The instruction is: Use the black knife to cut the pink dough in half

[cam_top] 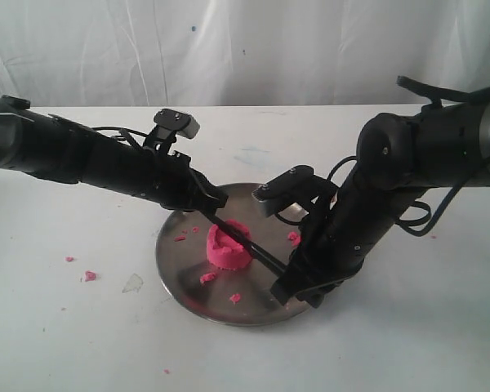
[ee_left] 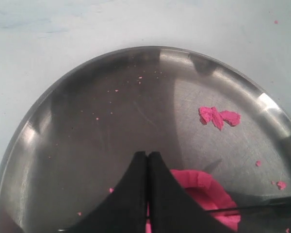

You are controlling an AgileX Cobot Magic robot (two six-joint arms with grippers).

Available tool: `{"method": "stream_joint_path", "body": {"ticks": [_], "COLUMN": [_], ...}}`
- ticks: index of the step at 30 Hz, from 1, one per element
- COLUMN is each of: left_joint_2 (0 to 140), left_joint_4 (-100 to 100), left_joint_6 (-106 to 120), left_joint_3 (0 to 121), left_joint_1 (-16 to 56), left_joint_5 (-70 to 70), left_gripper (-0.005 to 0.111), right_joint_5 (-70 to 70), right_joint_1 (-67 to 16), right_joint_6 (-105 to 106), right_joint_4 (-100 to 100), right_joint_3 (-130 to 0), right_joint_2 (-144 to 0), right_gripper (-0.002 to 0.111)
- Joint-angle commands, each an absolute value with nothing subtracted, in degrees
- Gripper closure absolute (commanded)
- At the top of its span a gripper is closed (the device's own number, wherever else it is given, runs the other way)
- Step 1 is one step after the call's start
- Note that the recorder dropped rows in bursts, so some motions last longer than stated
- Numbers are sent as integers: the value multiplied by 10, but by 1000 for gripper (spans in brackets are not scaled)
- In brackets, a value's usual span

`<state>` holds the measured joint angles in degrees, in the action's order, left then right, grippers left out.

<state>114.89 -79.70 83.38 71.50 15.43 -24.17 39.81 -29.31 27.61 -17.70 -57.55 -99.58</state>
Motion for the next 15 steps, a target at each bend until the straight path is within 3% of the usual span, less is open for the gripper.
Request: {"method": "stream_joint_path", "body": {"ticks": [1, 15], "left_joint_2": [1146, 1146], "left_joint_4": [-810, -799], "left_joint_6": [839, 839], "left_joint_3": [714, 714], "left_joint_1": [155, 155], "left_joint_5": [-250, -249], "left_gripper": [107, 107], "right_joint_5": [399, 398], "right_joint_1": [-296, -296], "right_joint_6": [283, 283], "right_joint_4": [-178, -178], "right_joint_3": [-580, -580], "right_joint_2": [-995, -995], "right_gripper": [108, 108]}}
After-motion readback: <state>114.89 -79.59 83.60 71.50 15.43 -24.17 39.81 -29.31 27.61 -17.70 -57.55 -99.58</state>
